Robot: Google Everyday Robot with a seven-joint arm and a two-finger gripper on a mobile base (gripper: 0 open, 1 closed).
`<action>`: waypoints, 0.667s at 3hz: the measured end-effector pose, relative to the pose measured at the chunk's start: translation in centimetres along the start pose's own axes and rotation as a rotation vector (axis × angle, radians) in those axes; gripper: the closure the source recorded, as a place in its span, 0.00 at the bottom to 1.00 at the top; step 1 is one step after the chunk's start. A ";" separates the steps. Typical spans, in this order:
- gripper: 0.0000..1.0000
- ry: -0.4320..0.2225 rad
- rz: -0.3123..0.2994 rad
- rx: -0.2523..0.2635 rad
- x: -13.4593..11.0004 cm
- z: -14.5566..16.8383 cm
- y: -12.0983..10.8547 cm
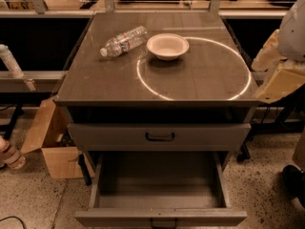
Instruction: Close middle drawer
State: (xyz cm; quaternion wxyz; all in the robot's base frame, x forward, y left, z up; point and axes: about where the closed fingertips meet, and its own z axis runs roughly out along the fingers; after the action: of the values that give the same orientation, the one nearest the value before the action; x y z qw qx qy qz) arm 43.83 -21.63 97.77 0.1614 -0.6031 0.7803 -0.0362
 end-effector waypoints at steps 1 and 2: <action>0.73 0.000 0.000 0.000 0.0 0.0 0.0; 1.00 0.000 0.000 0.000 0.0 0.0 0.0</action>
Offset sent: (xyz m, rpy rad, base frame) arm 0.0000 0.0000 0.0000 0.0000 0.0000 0.0000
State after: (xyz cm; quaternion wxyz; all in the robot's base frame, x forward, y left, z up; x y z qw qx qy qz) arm 43.82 -21.63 97.77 0.1615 -0.6030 0.7804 -0.0363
